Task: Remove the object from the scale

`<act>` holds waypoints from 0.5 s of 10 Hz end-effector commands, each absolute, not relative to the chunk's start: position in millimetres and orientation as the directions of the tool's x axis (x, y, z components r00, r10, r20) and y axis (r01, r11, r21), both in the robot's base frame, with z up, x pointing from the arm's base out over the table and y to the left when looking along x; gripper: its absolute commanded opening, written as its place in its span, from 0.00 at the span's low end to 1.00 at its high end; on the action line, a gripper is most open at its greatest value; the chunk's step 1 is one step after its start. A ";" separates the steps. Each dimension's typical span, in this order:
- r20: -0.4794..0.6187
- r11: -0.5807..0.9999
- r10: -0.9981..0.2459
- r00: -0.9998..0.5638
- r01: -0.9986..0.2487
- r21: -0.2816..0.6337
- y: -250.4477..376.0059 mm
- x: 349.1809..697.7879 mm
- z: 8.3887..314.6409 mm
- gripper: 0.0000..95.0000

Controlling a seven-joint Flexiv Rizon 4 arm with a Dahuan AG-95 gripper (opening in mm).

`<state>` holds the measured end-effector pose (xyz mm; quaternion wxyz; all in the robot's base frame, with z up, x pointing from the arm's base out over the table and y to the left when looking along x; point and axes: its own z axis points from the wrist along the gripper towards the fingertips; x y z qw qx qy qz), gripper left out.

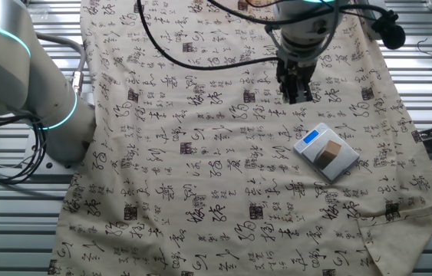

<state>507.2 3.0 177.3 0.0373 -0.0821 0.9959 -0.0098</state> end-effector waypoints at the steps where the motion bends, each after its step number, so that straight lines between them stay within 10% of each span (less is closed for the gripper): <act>1: -0.073 0.984 -0.178 -0.981 -0.176 -0.028 3.1 506.8 177.4 0.00; 5: -0.095 0.951 -0.308 -0.947 -0.305 -0.045 -9.5 526.5 132.9 0.00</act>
